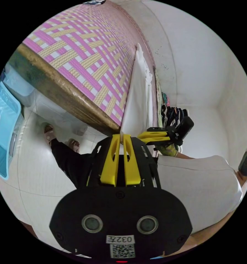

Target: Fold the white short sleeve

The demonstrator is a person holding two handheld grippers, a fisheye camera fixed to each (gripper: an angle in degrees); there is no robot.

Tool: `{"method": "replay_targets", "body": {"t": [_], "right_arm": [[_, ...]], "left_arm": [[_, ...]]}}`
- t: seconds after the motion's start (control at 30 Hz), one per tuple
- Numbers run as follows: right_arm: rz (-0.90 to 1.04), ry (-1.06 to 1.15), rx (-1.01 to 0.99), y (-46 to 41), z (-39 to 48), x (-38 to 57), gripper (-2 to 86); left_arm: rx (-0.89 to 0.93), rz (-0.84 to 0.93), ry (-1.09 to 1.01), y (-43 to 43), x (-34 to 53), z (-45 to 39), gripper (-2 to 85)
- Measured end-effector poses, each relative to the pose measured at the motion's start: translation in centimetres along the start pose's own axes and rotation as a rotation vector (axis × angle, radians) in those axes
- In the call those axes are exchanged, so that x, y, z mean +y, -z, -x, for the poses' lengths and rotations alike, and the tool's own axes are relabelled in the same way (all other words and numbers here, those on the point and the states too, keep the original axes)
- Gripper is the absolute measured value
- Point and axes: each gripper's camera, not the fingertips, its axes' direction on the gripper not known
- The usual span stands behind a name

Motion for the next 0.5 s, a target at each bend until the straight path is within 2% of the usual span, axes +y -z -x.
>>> {"method": "replay_targets", "body": {"t": [0.13, 0.3, 0.4, 0.5], "right_arm": [[-0.018, 0.003, -0.004, -0.6, -0.1, -0.8, 3.9], [-0.041, 0.011, -0.081, -0.5, -0.7, -2.2, 4.5], [-0.158, -0.073, -0.101, 2.6, -3.2, -0.7, 4.8], [-0.286, -0.232, -0.060, 6.8, -7.8, 2.5, 4.8]], "left_arm": [[-0.081, -0.036, 0.007, 0.1, -0.6, 0.0, -1.1], [-0.118, -0.108, 0.116, 0.3, -0.9, 2.3, -0.2], [-0.135, -0.137, 0.144, 0.3, -0.9, 3.0, 2.2], [-0.294, -0.197, 0.079, 0.7, -1.4, 0.6, 0.5]]}}
